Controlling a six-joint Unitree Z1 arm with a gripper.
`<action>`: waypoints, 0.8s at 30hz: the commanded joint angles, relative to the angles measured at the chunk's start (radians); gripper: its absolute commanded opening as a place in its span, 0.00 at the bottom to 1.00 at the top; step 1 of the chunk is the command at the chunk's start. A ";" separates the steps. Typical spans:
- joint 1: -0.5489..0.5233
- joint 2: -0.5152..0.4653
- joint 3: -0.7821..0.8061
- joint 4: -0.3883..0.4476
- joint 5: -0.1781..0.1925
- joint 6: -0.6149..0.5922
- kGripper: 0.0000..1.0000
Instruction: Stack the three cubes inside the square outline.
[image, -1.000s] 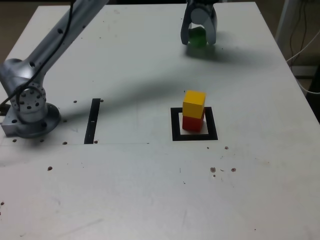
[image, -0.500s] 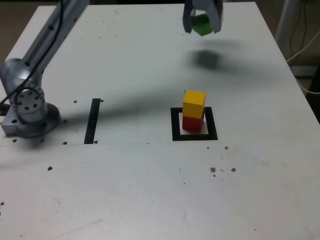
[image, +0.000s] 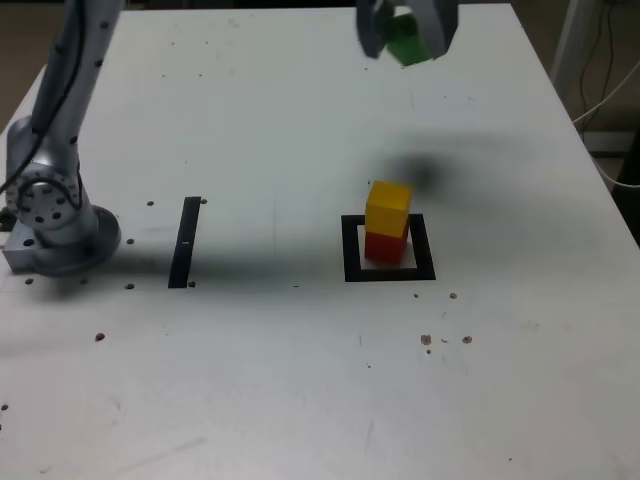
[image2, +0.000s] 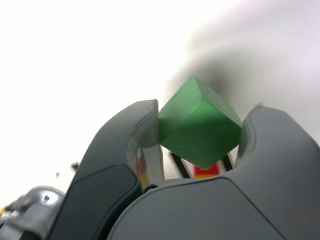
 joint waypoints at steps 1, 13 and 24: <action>-0.034 -0.071 0.072 -0.006 0.001 -0.026 0.49; -0.173 -0.314 0.472 -0.164 -0.013 -0.156 0.49; -0.254 -0.324 0.536 -0.202 -0.020 -0.222 0.49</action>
